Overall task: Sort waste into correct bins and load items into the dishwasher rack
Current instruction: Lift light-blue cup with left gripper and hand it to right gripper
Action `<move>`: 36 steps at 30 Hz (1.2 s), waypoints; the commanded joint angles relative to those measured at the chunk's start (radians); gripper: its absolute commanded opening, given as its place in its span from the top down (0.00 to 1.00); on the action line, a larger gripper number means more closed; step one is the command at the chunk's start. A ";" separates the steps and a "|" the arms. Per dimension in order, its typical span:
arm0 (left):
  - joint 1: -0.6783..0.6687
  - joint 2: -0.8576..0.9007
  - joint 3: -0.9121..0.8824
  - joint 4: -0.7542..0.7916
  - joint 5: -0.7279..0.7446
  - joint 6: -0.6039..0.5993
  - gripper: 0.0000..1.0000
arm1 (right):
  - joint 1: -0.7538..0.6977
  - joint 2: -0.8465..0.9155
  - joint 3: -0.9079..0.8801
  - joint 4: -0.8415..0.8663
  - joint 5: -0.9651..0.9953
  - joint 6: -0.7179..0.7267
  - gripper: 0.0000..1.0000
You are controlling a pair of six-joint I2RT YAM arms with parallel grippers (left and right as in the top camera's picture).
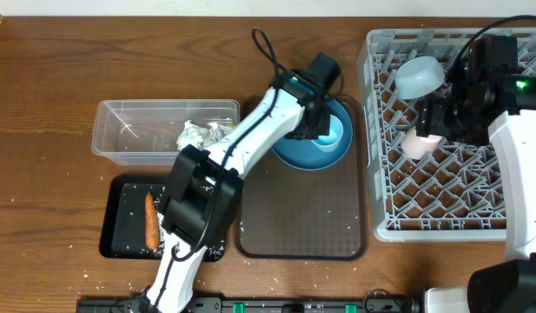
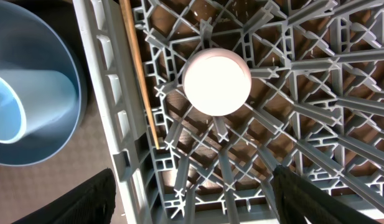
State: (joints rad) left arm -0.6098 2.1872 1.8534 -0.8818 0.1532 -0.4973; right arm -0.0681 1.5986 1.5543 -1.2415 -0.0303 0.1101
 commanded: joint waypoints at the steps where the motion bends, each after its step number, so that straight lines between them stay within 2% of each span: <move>1: 0.054 -0.083 -0.003 -0.003 0.016 0.006 0.94 | -0.004 -0.010 -0.008 -0.001 -0.004 -0.011 0.21; 5: 0.135 -0.194 -0.003 -0.003 0.196 0.007 0.94 | -0.004 -0.011 -0.008 0.000 -0.036 -0.023 0.21; 9: 0.276 -0.314 -0.003 -0.002 0.527 0.010 0.94 | -0.006 -0.021 -0.007 0.006 -0.258 -0.164 0.20; 11: 0.351 -0.351 -0.003 -0.002 0.710 0.010 0.94 | -0.011 -0.029 -0.006 0.009 -0.427 -0.271 0.18; 14: 0.451 -0.378 -0.003 -0.003 0.997 0.031 0.94 | -0.031 -0.045 -0.005 0.000 -0.804 -0.510 0.12; 16: 0.488 -0.379 -0.003 -0.003 1.134 0.046 0.94 | -0.052 -0.055 -0.005 -0.013 -1.036 -0.640 0.01; 18: 0.505 -0.378 -0.004 -0.007 1.233 0.060 0.94 | -0.075 -0.057 -0.005 -0.015 -1.215 -0.727 0.01; 21: 0.499 -0.378 -0.004 -0.010 1.293 0.063 0.94 | -0.097 -0.058 -0.005 0.005 -1.413 -0.773 0.01; 24: 0.461 -0.378 -0.004 -0.010 1.295 0.063 0.94 | -0.091 -0.058 -0.005 0.023 -1.523 -0.774 0.01; 30: 0.358 -0.378 -0.004 0.003 1.293 0.072 0.94 | -0.068 -0.058 -0.005 0.030 -1.530 -0.777 0.01; 36: 0.308 -0.378 -0.004 0.003 1.206 0.074 0.94 | -0.039 -0.058 -0.005 0.034 -1.530 -0.780 0.01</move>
State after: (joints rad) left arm -0.2951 1.8046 1.8477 -0.8822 1.3808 -0.4438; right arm -0.1303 1.5581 1.5528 -1.2102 -1.5070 -0.6415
